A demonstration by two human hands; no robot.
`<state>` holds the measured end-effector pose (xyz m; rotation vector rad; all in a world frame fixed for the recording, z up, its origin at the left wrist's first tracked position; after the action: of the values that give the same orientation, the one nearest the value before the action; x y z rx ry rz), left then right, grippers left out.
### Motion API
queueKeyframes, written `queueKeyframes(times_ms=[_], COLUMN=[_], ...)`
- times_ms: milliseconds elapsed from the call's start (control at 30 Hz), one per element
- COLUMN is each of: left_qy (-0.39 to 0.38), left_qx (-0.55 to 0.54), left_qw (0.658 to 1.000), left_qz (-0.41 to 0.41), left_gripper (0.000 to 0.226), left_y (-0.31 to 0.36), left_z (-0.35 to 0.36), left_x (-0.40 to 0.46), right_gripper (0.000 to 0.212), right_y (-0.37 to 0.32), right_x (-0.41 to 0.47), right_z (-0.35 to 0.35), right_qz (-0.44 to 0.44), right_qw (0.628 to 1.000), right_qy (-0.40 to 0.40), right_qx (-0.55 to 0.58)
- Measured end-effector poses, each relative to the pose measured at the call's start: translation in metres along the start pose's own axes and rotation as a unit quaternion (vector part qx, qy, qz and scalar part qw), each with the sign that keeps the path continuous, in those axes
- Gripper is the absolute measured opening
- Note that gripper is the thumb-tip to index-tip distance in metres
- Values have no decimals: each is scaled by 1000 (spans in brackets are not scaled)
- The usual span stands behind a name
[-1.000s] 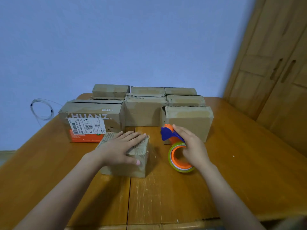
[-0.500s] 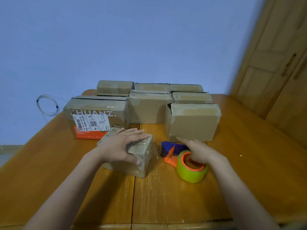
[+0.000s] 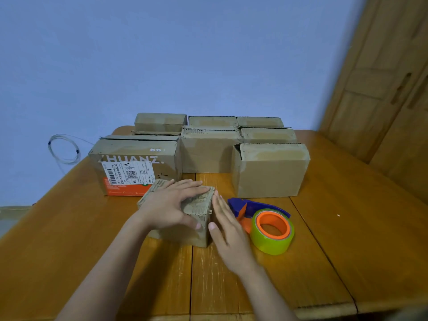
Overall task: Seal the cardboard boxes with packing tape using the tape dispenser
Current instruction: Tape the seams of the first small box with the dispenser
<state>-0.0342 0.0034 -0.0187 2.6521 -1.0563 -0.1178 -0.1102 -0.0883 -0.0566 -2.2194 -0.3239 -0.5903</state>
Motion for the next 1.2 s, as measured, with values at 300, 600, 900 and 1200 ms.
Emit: queueKeyframes(times_ms=[300, 600, 900, 1200], left_qy=[1, -10, 9, 9], left_qx=[-6, 9, 50, 87], left_qw=[1000, 1000, 998, 995], left_qz=[11, -19, -33, -45], left_gripper=[119, 105, 107, 99], left_y=[0, -1, 0, 5], left_z=[-1, 1, 1, 2], left_x=[1, 1, 2, 0], right_gripper=[81, 63, 70, 38], right_y=[6, 5, 23, -14], right_x=[-5, -15, -8, -12], right_z=[36, 6, 27, -57], right_qz=[26, 36, 89, -54], right_qw=[994, 994, 990, 969], right_qy=[-78, 73, 5, 223], right_qx=[71, -71, 112, -97])
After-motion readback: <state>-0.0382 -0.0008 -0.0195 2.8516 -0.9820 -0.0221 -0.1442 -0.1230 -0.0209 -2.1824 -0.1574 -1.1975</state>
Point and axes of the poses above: each hand's wrist, its own x-axis towards the middle knuckle, its own z-axis out of the palm, y = z × x, the point moved 10 cm from there along x, towards the middle knuckle, and after that the axes turned 7 degrees about -z, right-handed, at the moved point
